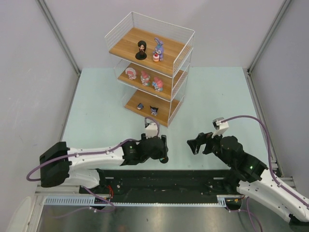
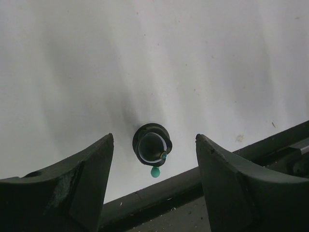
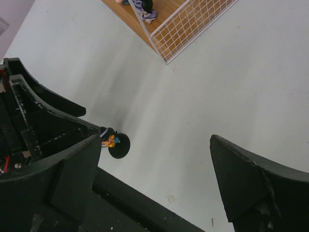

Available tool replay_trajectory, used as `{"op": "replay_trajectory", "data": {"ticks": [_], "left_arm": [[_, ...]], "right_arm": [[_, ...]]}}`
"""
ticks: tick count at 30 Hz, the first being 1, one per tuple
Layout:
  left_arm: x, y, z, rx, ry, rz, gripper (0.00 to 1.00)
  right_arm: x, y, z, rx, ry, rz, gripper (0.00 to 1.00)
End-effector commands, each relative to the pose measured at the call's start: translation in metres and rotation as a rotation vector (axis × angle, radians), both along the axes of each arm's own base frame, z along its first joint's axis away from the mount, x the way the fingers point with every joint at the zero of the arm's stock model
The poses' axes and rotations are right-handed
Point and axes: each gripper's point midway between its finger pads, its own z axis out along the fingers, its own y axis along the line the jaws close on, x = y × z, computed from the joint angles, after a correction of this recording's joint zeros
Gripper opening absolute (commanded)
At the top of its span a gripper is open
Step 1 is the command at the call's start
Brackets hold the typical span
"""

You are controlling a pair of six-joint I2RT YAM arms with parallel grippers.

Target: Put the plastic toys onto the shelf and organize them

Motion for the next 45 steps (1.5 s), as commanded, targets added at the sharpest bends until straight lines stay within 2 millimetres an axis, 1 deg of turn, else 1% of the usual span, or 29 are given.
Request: {"op": "replay_trajectory", "data": {"ticks": [1, 3, 7, 12, 16, 22, 28, 34, 38, 43, 45], "left_arm": [[0.007, -0.011, -0.001, -0.053, -0.006, 0.085, 0.72], [0.007, -0.011, -0.008, -0.033, 0.0, 0.084, 0.69], [0.004, -0.016, -0.015, -0.021, 0.01, 0.041, 0.64], [-0.003, -0.025, -0.02, -0.008, 0.025, -0.014, 0.61], [-0.007, -0.027, -0.026, 0.01, 0.038, -0.044, 0.61], [-0.012, -0.025, -0.032, 0.028, 0.048, -0.06, 0.61], [-0.013, -0.025, -0.033, 0.055, 0.045, -0.097, 0.57], [-0.016, -0.025, -0.04, 0.094, 0.055, -0.136, 0.54], [-0.019, -0.025, -0.043, 0.108, 0.06, -0.162, 0.48], [-0.02, -0.028, -0.041, 0.119, 0.044, -0.215, 0.42], [-0.02, -0.03, -0.039, 0.133, 0.025, -0.251, 0.38]], "right_arm": [[0.0, -0.001, 0.016, 0.036, -0.015, -0.01, 1.0], [0.0, -0.001, 0.016, 0.034, -0.014, -0.008, 1.0], [0.0, -0.001, 0.015, 0.033, -0.011, -0.008, 1.0], [0.0, -0.001, 0.015, 0.032, -0.013, -0.013, 1.0], [0.0, -0.001, 0.014, 0.029, -0.011, -0.011, 1.0], [0.002, -0.002, 0.014, 0.025, -0.011, -0.018, 1.0], [0.002, -0.001, 0.014, 0.025, -0.012, -0.016, 1.0], [0.002, 0.0, 0.014, 0.027, -0.013, -0.015, 1.0], [0.002, 0.0, 0.014, 0.024, -0.013, -0.014, 0.99], [0.003, 0.0, 0.015, 0.025, -0.016, -0.012, 1.0], [0.002, 0.001, 0.015, 0.026, -0.017, -0.01, 1.0]]}}
